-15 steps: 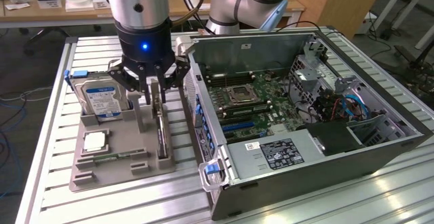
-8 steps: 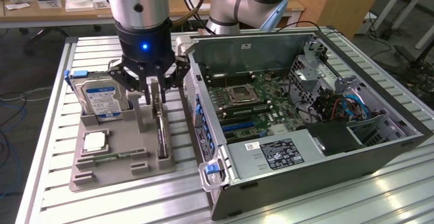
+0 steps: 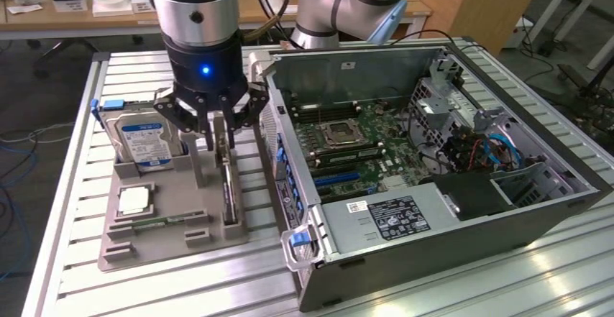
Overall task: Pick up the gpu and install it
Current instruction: 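Pick up the gpu and move the gpu toward the slot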
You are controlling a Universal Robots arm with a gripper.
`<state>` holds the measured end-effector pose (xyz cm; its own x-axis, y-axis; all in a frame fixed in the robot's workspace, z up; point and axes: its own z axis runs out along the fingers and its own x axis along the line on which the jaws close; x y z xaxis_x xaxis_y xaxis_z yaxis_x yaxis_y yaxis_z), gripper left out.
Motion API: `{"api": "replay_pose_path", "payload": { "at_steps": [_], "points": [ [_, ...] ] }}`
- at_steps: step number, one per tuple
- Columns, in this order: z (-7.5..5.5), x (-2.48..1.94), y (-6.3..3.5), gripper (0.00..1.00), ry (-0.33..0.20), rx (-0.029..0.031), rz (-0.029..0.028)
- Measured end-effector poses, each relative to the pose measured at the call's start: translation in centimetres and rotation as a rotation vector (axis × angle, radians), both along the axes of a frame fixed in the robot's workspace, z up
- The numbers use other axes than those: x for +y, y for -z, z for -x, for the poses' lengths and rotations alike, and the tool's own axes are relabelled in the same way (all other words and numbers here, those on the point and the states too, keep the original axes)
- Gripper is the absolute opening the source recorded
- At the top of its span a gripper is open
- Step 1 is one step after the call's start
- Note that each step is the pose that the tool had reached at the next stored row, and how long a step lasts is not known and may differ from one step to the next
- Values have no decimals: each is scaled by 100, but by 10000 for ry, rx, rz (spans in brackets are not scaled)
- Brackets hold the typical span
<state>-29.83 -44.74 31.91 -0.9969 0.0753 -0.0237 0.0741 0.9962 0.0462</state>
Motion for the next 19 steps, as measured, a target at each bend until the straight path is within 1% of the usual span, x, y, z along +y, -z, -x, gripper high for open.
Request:
{"api": "replay_pose_path", "payload": {
  "at_steps": [13,19],
  "points": [
    [0,0,236,36,0,0,0],
    [0,0,247,36,1,1,1]
  ]
}}
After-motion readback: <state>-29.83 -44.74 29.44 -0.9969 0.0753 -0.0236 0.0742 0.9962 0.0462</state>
